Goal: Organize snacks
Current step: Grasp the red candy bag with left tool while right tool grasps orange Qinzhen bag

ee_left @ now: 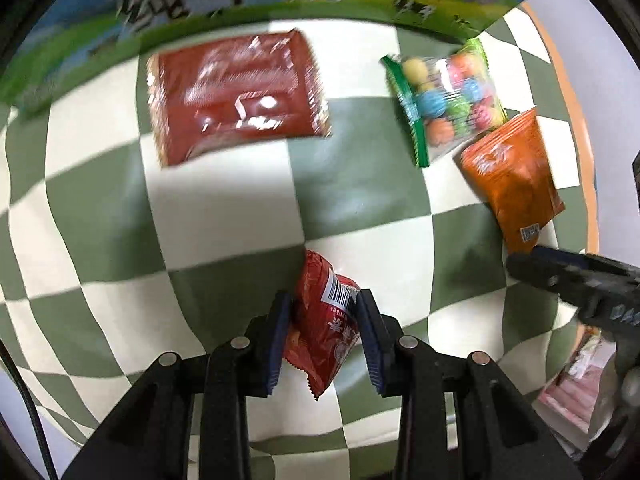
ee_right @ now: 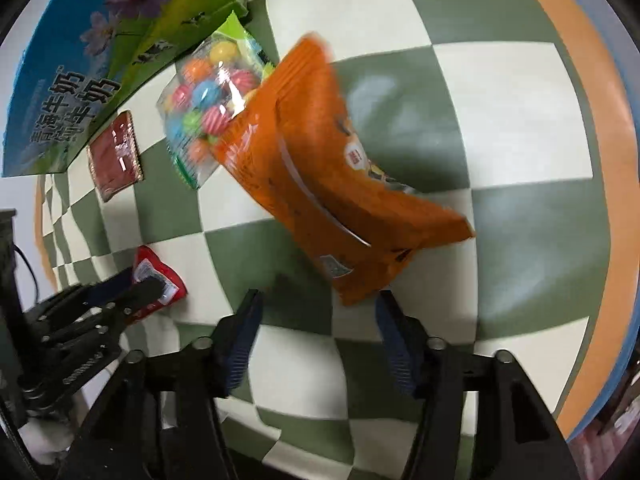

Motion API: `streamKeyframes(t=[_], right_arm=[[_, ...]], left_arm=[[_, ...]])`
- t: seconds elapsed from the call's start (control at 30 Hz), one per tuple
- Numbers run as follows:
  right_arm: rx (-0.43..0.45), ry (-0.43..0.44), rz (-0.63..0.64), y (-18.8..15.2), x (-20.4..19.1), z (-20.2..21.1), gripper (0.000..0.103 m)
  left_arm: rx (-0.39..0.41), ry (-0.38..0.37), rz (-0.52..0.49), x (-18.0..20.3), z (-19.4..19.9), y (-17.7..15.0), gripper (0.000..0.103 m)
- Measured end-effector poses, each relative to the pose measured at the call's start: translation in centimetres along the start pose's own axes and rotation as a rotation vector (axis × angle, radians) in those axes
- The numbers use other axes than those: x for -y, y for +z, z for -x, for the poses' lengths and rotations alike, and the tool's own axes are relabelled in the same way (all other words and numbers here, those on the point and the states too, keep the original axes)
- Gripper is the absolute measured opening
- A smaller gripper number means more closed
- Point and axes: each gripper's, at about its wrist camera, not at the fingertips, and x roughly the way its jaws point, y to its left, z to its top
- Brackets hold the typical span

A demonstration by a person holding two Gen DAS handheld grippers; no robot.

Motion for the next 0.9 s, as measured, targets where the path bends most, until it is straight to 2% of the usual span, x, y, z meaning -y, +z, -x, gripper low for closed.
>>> streamKeyframes(t=[0.03, 0.07, 0.17, 0.3, 0.4, 0.43, 0.47, 0.5, 0.53, 0.63, 0.73, 0.77, 0.83, 0.9], right_arm=[[0.031, -0.018, 0.024, 0.2, -0.2, 0.7, 0.086], [0.057, -0.052, 0.058, 0.6, -0.6, 1.2, 0.089], [0.102, -0.165, 0.194, 2.6, -2.4, 2.1, 0.092], [0.081, -0.320, 0.417, 3.1, -5.9, 0.6, 0.092], [0.047, -0.406, 0.521, 2.7, -7.5, -1.8, 0.092], [0.036, -0.415, 0.525, 2.6, -7.5, -2.5, 0.087], [0.032, -0.427, 0.510, 2.4, -7.5, -3.0, 0.071], [0.026, -0.429, 0.473, 2.6, -6.9, -3.3, 0.062], [0.030, -0.392, 0.415, 2.7, -6.2, -3.1, 0.059], [0.025, -0.227, 0.214, 2.7, -3.8, -2.2, 0.057], [-0.014, -0.002, -0.015, 2.4, -0.3, -1.5, 0.057], [-0.027, 0.042, -0.051, 2.3, 0.4, -1.5, 0.057], [-0.049, 0.076, -0.072, 2.2, 1.2, -1.5, 0.058], [-0.043, 0.064, -0.072, 2.1, 1.7, -1.2, 0.066]], left_arm=[[-0.005, -0.019, 0.013, -0.3, 0.0, 0.0, 0.034], [-0.012, -0.039, 0.029, -0.6, -0.1, 0.0, 0.037], [-0.014, -0.102, 0.070, -1.4, 0.1, 0.0, 0.040], [0.014, -0.110, 0.078, -2.7, 1.5, -0.8, 0.042], [0.031, -0.087, 0.057, -3.4, 2.4, -1.6, 0.042], [0.038, -0.072, 0.045, -3.4, 2.8, -1.6, 0.042], [0.044, -0.052, 0.029, -3.2, 3.0, -1.4, 0.043], [0.047, -0.035, 0.014, -3.2, 3.3, -0.8, 0.045], [0.050, -0.025, 0.002, -3.0, 3.4, -0.8, 0.047], [0.025, -0.043, -0.003, -2.6, 3.4, 0.1, 0.048], [-0.027, -0.061, 0.002, -1.8, 1.9, 1.0, 0.048], [-0.051, -0.066, 0.002, -1.6, 1.1, 1.3, 0.048], [-0.099, -0.058, 0.011, -1.2, -0.6, 1.8, 0.048], [-0.120, -0.040, 0.022, -1.1, -1.9, 2.3, 0.048]])
